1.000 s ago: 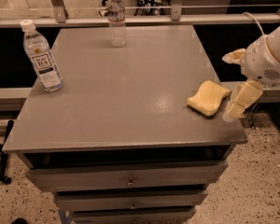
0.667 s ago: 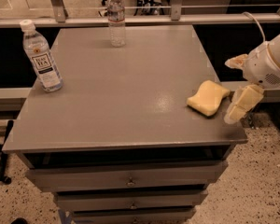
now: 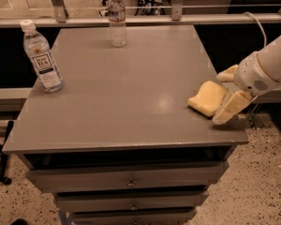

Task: Pick sponge

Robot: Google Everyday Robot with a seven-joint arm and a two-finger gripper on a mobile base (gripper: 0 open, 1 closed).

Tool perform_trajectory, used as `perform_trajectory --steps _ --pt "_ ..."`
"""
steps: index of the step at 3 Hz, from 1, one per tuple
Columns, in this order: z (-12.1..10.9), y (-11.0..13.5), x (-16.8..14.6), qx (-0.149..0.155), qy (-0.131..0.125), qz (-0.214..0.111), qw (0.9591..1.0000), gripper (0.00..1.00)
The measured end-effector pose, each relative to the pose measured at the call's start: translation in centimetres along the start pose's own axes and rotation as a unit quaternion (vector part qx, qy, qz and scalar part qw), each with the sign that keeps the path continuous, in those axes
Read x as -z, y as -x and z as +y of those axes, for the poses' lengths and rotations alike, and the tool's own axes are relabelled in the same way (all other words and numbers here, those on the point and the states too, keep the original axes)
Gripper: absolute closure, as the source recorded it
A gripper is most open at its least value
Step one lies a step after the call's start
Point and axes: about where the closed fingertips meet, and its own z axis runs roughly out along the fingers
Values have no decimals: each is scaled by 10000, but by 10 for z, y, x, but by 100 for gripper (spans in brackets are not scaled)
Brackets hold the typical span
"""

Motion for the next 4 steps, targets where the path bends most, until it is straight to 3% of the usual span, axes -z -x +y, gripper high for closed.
perform_trajectory --steps 1,2,3,4 --pt "0 6 -11 -151 114 -10 9998 39" --pt "-3 28 -7 -273 210 -71 9994 70" --pt "-3 57 8 -220 271 -232 9991 94" --pt "0 85 30 -86 271 -497 9984 100"
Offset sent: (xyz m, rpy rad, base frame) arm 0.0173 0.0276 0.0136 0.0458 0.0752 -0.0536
